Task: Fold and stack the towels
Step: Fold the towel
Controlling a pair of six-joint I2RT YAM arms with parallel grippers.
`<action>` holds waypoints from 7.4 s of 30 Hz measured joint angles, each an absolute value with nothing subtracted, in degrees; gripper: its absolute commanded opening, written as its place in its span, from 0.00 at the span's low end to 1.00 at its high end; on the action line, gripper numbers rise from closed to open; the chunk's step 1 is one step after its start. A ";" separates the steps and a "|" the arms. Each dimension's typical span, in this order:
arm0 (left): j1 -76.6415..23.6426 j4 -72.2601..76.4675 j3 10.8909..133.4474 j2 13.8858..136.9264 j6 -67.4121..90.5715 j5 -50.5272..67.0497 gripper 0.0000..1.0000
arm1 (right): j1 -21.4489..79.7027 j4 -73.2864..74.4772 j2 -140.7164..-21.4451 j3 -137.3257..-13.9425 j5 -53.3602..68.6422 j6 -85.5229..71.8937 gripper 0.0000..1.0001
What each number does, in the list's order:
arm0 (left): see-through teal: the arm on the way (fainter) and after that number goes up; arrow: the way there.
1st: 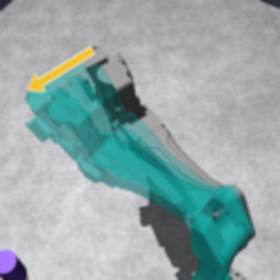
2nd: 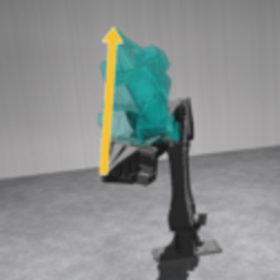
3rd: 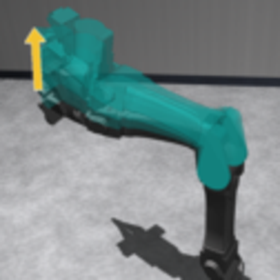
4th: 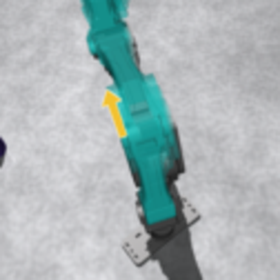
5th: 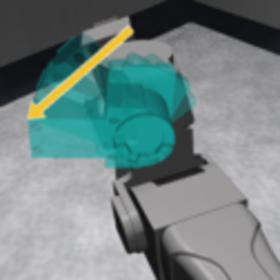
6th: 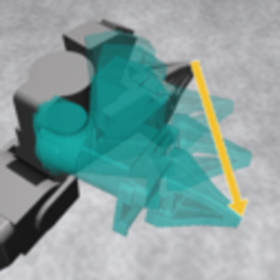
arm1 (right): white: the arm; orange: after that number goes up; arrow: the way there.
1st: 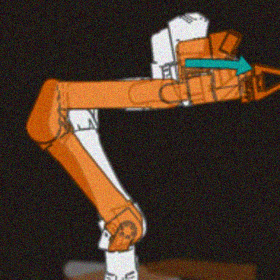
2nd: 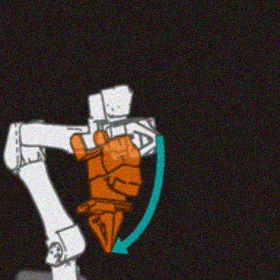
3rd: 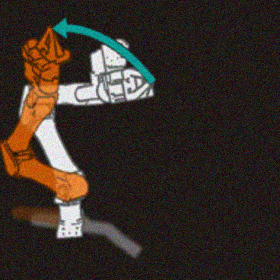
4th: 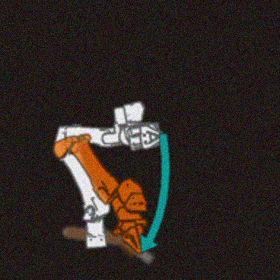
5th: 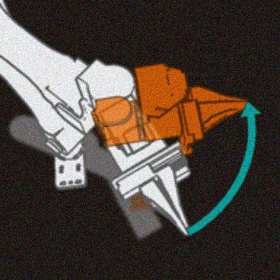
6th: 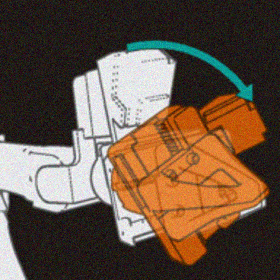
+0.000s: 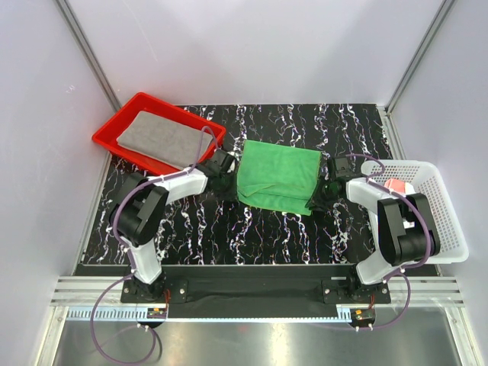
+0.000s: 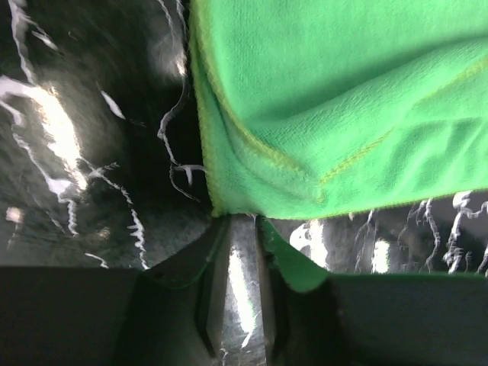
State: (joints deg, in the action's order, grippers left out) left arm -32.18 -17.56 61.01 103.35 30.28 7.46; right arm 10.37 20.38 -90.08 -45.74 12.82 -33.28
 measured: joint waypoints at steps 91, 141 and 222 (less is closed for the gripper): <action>-33.34 -36.69 83.59 113.38 35.09 3.95 0.47 | 3.95 29.69 -97.12 -64.01 17.02 -13.85 0.46; -32.84 -37.12 82.35 110.54 34.04 1.48 0.28 | 3.75 26.15 -89.25 -50.06 22.63 -13.39 0.04; -35.55 -41.10 83.88 115.28 35.59 -0.86 0.31 | 3.75 28.14 -84.27 -46.57 19.51 -18.24 0.03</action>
State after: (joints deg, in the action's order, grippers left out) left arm -35.55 -41.10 83.88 115.28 35.59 -0.86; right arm 3.75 28.14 -84.27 -46.57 19.51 -18.24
